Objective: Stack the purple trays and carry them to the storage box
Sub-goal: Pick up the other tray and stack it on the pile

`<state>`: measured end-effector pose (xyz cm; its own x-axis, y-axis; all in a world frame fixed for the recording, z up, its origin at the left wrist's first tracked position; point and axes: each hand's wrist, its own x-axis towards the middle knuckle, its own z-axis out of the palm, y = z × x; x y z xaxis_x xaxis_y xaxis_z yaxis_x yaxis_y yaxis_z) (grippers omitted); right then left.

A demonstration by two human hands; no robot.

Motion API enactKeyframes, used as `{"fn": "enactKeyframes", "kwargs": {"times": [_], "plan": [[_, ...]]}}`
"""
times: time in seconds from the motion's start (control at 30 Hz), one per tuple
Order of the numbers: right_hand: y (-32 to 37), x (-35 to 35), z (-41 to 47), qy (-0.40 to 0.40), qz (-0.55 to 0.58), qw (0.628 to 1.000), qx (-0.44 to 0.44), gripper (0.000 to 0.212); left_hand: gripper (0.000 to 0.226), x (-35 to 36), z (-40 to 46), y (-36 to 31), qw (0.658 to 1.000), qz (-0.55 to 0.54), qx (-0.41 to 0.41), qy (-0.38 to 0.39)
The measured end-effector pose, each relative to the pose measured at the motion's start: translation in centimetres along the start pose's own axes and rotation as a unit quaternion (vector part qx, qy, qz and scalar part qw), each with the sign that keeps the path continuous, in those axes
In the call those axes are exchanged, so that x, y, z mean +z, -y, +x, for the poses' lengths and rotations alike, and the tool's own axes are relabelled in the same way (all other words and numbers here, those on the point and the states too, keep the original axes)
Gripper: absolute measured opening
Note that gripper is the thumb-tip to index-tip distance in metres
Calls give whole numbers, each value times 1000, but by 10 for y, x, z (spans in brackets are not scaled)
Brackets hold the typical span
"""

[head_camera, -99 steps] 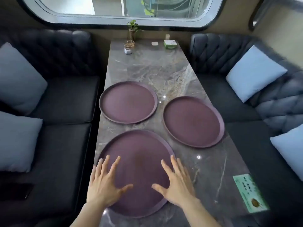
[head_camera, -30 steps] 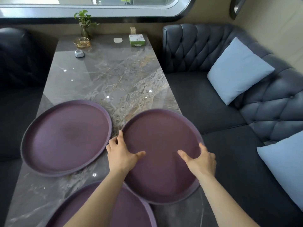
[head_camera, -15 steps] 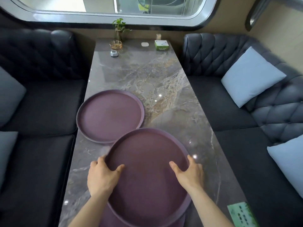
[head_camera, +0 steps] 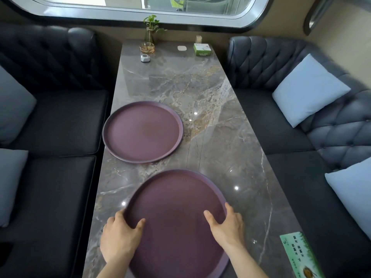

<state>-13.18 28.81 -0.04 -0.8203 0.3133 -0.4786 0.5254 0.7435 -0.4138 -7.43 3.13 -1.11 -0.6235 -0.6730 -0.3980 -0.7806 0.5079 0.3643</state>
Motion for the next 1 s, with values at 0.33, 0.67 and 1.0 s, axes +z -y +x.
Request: {"fn": "enactKeyframes", "kwargs": {"times": [0.33, 0.67, 1.0], "plan": [[-8, 7, -6, -1, -71, 997, -35, 91, 111, -2, -11, 1, 991, 100, 77, 31], [-22, 29, -21, 39, -242, 964, -104, 130, 132, 8, -20, 4, 972, 170, 138, 89], [-14, 29, -22, 27, -335, 931, -142, 124, 121, 11, -11, 17, 957, 195, 204, 65]]}}
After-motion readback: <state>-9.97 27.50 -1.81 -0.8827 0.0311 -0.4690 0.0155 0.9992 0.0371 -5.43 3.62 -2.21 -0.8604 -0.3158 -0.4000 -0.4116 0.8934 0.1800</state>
